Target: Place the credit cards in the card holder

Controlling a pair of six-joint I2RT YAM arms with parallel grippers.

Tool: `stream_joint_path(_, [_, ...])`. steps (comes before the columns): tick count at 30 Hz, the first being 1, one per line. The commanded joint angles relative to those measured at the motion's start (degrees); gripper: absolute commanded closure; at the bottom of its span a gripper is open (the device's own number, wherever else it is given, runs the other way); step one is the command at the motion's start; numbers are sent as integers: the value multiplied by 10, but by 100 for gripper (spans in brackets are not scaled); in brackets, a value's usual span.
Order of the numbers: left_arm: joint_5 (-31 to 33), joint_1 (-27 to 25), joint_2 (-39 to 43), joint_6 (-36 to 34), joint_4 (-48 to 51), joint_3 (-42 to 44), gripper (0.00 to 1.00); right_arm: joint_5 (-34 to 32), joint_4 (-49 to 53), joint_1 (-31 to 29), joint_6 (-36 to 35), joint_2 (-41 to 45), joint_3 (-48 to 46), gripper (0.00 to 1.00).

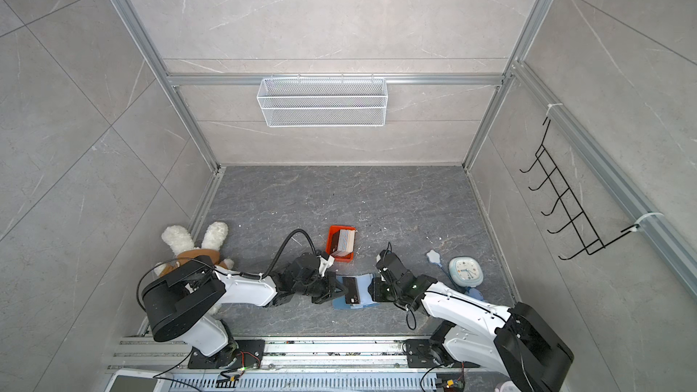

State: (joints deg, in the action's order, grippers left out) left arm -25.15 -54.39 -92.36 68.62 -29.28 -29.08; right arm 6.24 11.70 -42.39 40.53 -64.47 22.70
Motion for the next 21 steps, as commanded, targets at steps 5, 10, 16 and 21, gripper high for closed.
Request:
stream_joint_path(5, [-11,-2,-23,4,-7,-20,100,-13,17,-7,7,-16,-3,67])
stream_joint_path(10, [-9,-2,-28,1,13,-29,94,-18,24,-8,6,-21,0,67])
stream_joint_path(16, [5,-2,-16,-14,95,-49,84,-34,38,-11,6,-29,5,68])
stream_joint_path(21, [14,-2,-3,-30,169,-65,77,-46,47,-15,7,-41,10,68])
